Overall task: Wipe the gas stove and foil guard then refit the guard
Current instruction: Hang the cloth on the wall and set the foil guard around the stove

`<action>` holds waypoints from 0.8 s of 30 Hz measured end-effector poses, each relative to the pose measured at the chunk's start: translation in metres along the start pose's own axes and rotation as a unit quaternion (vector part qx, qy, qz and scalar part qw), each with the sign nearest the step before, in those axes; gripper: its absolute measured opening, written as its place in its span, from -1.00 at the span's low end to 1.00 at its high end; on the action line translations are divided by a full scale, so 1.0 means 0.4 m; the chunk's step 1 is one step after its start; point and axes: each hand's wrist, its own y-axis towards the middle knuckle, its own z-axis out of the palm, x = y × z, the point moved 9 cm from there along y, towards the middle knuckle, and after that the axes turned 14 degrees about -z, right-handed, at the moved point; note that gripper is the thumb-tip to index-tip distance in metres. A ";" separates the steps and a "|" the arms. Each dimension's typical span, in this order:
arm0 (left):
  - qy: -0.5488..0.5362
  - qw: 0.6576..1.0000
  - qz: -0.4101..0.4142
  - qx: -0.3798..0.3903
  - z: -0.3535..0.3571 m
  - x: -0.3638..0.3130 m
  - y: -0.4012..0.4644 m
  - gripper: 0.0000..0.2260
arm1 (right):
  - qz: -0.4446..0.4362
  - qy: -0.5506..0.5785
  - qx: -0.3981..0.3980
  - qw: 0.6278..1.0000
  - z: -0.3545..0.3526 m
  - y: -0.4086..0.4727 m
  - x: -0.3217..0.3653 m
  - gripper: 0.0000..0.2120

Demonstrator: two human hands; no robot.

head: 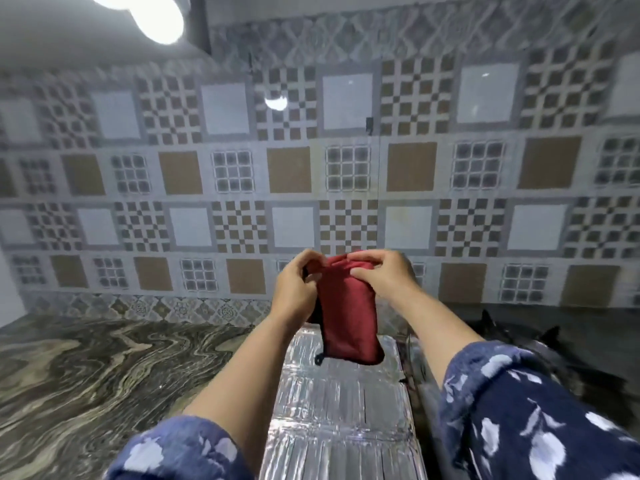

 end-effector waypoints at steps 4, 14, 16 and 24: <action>0.039 0.998 0.053 -0.013 0.013 -0.126 0.076 -0.63 | -0.070 -0.051 -0.016 0.996 -0.091 0.099 0.085 -0.73; 0.112 0.974 0.168 -0.104 0.108 -0.345 0.356 -0.66 | -0.146 -0.101 -0.054 0.983 -0.224 0.444 0.095 -0.70; 0.122 0.970 0.174 -0.122 0.119 -0.376 0.411 -0.65 | -0.171 -0.122 -0.068 0.975 -0.236 0.509 0.105 -0.70; 0.199 0.949 0.205 -0.132 0.206 -0.456 0.599 -0.59 | -0.235 -0.182 -0.133 0.945 -0.262 0.711 0.113 -0.70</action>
